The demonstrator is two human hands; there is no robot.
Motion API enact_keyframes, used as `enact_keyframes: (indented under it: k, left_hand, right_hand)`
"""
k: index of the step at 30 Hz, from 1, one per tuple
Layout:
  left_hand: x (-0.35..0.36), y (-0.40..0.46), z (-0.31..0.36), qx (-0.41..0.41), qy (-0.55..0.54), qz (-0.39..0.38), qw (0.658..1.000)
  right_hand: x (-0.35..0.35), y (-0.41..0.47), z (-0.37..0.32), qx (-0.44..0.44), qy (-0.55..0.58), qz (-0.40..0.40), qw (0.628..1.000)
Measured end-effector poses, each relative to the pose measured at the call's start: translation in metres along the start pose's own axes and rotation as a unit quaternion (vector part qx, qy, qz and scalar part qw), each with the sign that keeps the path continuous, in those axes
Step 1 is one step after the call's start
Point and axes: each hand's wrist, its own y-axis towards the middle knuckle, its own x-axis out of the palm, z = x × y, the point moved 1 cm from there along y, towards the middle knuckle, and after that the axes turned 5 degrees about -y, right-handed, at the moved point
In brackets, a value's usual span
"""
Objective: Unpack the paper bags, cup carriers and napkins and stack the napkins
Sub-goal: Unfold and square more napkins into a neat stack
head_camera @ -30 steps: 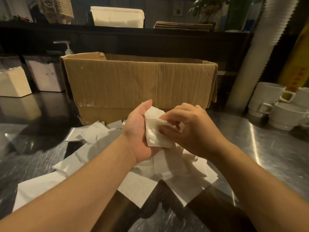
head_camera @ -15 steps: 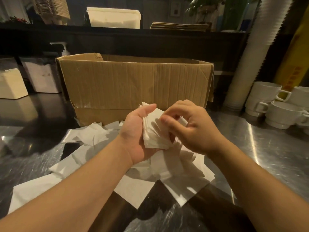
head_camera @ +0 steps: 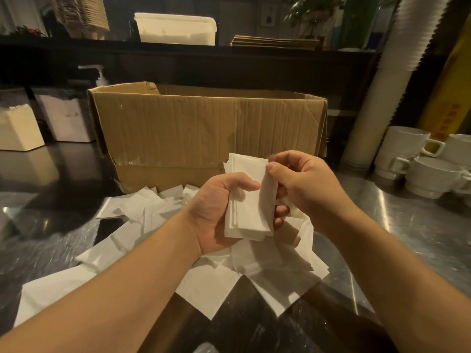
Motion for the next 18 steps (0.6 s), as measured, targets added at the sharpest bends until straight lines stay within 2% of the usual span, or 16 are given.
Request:
enact_keyframes:
  k: [5,11,15,18]
  left_hand:
    - [0.003,0.0,0.001,0.01,-0.001,-0.011,1.0]
    - [0.002,0.001,0.002,0.03,-0.004,0.046,0.998]
    - [0.003,0.002,0.002,0.033,-0.005,0.084,0.996]
    - [0.003,0.001,0.002,0.03,-0.008,0.106,0.994]
  right_hand:
    - [-0.002,0.002,-0.004,-0.007,0.004,0.012,1.0]
    - [-0.005,0.0,-0.005,0.02,-0.021,-0.02,0.999]
    - [-0.007,0.0,-0.007,0.031,0.017,-0.018,0.999]
    - [-0.011,0.0,-0.008,0.065,0.103,-0.027,0.992]
